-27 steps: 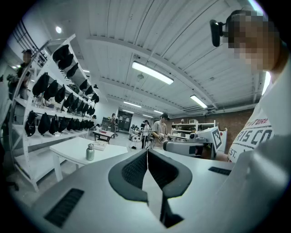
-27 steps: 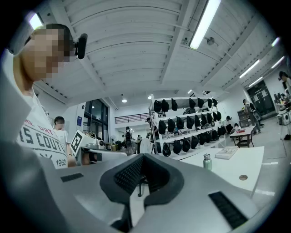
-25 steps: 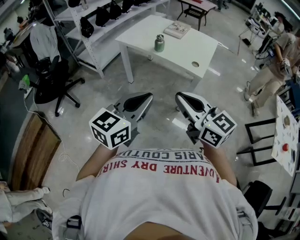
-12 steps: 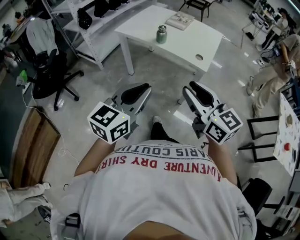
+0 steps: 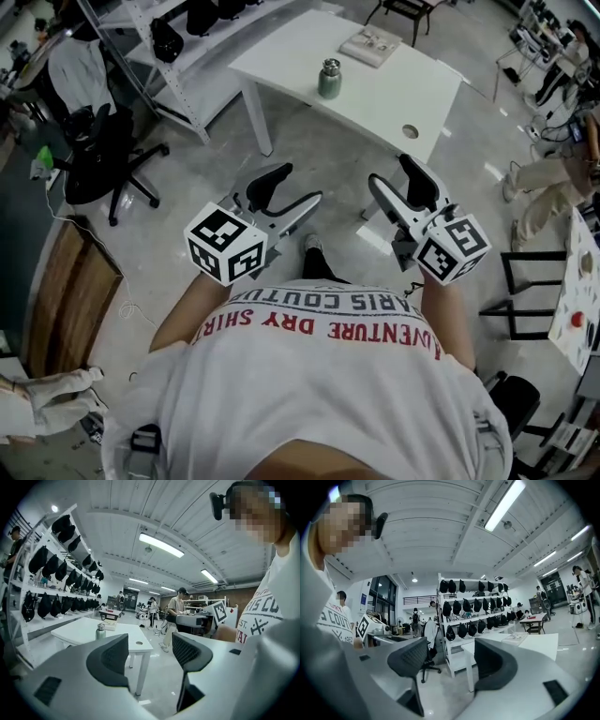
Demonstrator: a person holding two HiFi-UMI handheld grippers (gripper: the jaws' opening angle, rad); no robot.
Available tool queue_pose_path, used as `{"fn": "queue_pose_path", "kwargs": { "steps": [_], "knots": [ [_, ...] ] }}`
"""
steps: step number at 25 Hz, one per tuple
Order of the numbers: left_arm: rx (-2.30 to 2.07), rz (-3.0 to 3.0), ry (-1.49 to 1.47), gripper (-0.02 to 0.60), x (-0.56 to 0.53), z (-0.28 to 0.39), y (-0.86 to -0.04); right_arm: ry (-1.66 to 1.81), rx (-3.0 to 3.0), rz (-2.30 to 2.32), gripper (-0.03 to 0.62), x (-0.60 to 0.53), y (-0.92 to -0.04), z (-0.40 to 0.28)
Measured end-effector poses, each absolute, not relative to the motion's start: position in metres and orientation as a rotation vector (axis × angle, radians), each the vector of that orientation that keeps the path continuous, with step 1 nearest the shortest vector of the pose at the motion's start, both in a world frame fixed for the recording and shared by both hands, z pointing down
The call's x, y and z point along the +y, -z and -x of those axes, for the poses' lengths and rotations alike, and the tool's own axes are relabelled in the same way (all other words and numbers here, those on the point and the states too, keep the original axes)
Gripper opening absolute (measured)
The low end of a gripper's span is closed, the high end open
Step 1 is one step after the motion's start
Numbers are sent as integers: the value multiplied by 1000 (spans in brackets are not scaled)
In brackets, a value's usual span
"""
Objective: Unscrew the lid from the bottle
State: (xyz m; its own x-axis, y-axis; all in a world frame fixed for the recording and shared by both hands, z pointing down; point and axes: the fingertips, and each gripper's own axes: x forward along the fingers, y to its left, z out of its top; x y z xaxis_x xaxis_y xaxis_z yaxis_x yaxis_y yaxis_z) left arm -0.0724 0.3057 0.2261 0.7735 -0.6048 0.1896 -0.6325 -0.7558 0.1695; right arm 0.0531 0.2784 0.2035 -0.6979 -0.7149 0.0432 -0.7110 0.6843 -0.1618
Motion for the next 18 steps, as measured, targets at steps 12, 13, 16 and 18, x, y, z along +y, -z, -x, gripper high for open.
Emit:
{"fn": "queue_pose_path", "kwargs": {
  "steps": [12, 13, 16, 18],
  "knots": [
    [-1023, -2682, -259, 345, 127, 64, -249, 372, 2904, 1160, 331, 104, -225, -71],
    [-1044, -2679, -264, 348, 112, 63, -250, 385, 2910, 1154, 333, 90, -228, -73],
    [-1099, -2669, -271, 350, 67, 63, -255, 415, 2924, 1149, 336, 49, -237, -77],
    [-1112, -2646, -296, 352, 41, 66, -267, 438, 2936, 1136, 336, 25, -244, -73]
  ]
}}
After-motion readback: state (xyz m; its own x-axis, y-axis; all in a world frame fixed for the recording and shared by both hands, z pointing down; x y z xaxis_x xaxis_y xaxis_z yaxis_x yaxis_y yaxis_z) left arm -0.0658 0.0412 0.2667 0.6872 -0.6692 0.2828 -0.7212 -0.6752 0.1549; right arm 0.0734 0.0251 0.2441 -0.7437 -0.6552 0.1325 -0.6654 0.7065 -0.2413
